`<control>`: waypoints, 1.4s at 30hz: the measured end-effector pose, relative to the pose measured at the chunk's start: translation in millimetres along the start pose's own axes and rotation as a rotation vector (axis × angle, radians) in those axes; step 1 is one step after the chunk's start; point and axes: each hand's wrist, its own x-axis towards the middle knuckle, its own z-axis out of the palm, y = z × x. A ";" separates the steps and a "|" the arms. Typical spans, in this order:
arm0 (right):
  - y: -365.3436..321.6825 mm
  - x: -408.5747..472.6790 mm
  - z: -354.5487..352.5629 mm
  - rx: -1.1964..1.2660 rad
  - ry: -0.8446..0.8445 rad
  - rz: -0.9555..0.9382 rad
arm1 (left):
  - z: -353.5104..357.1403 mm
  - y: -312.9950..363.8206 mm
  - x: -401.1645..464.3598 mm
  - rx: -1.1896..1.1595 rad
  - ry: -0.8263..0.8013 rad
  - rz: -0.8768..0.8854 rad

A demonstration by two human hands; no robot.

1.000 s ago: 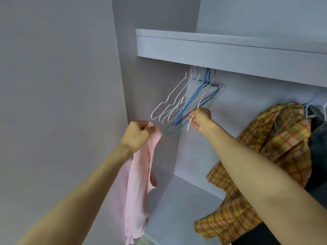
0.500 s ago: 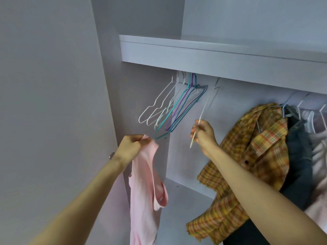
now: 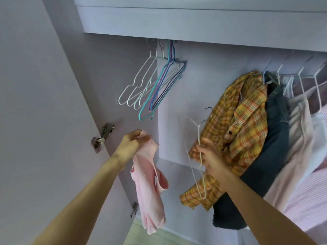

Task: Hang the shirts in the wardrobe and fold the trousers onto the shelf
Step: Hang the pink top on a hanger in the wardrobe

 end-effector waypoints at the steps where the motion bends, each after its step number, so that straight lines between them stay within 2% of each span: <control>1: -1.7 3.9 -1.5 0.020 0.001 0.094 | 1.8 0.0 -2.2 -0.019 -0.014 -0.006; 3: 10.0 5.4 -6.5 -0.172 0.073 0.145 | 2.9 -0.7 -6.1 -0.049 -0.033 -0.012; 5: 32.4 -11.2 -10.8 -0.414 0.173 -0.002 | 0.8 -1.5 -9.0 -0.065 -0.045 -0.012; 7: 53.2 -29.1 -18.2 -0.503 0.225 -0.181 | -3.8 -1.7 -10.3 -0.057 -0.038 -0.006; 9: 60.3 -36.5 -24.0 -0.521 0.205 -0.261 | -8.6 -2.0 -11.4 -0.044 -0.026 0.003; 14: 37.1 -25.0 -17.2 -0.433 0.093 -0.205 | -11.2 -4.6 -14.6 0.006 -0.021 0.018; 18: 36.7 -35.2 -5.0 -0.371 0.281 -0.228 | -11.0 -7.2 -18.0 0.031 -0.016 0.013; 20: 34.4 -41.5 0.1 -0.136 0.376 -0.177 | -13.3 -7.5 -19.3 0.008 -0.003 0.005; 23: 20.2 -43.6 8.9 0.233 0.419 -0.019 | -17.4 -6.8 -22.5 -0.026 -0.024 -0.013; 28: 2.7 -32.7 35.0 0.525 0.393 0.095 | -19.1 1.4 -33.0 -0.095 -0.098 -0.022; 33: 16.7 -22.1 70.9 0.488 0.327 0.047 | -17.5 18.7 -45.2 -0.225 -0.145 0.045; 39: 42.1 -14.0 76.0 0.376 0.477 0.009 | -39.0 42.1 -56.0 -0.501 -0.100 0.139; 42: 26.8 -4.7 73.6 0.132 0.522 -0.182 | -49.9 42.5 -57.3 -0.439 0.028 0.182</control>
